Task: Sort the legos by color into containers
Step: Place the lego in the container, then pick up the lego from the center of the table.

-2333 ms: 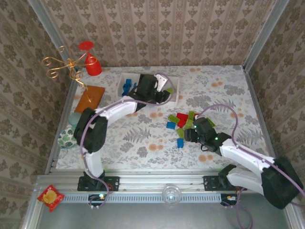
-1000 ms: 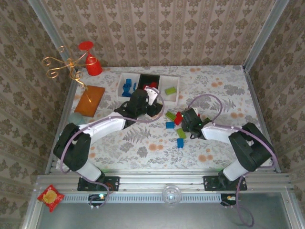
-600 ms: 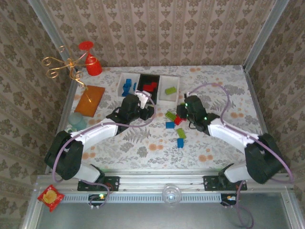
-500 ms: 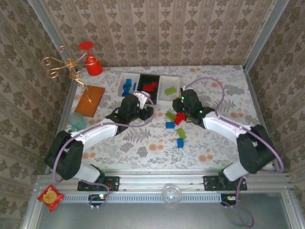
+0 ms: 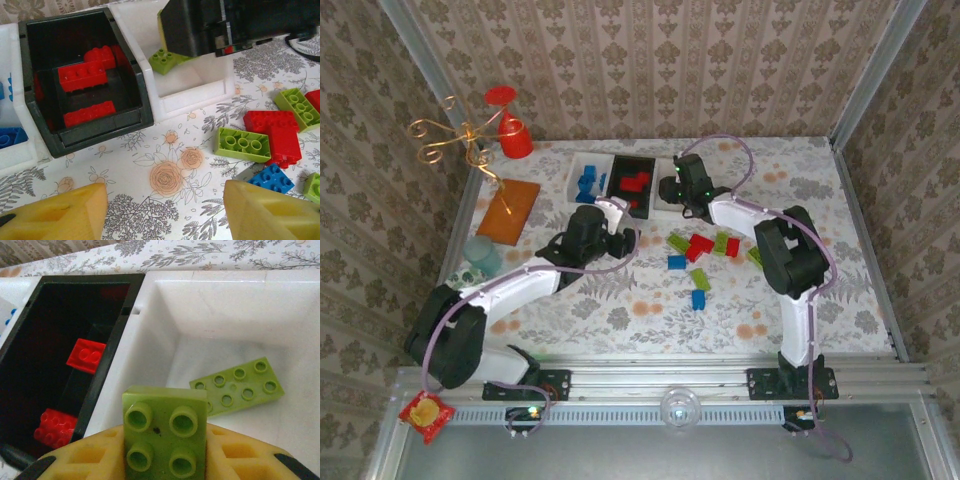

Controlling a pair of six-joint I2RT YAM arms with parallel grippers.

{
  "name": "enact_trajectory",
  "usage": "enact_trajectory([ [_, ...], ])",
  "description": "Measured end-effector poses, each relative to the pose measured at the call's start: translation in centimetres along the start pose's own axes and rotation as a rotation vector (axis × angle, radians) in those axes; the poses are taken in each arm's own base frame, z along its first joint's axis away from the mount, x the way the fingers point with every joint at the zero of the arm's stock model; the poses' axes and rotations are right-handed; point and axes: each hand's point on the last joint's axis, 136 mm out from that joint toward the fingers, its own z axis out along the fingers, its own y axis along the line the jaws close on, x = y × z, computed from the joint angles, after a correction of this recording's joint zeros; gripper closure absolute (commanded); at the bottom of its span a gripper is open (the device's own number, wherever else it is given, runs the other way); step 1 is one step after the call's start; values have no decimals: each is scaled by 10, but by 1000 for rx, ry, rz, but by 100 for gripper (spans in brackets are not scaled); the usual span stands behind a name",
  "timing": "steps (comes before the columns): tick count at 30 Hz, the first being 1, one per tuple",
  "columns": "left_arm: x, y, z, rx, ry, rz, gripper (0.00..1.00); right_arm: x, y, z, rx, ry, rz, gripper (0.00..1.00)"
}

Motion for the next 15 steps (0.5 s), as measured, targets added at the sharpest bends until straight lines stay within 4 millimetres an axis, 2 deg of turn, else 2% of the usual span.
enact_trajectory([
  [6,-7,-1,-12,2,-25,0,35,-3,-2,1,-5,13,-8,48],
  [9,-11,-1,-16,4,-36,0,35,-7,3,-11,-25,9,-19,47],
  [12,-14,-3,-20,16,-45,-2,34,-12,7,-39,-54,-7,-24,45],
  [15,-15,-8,-21,42,-47,-10,33,-9,6,-86,-76,-36,-25,42],
])
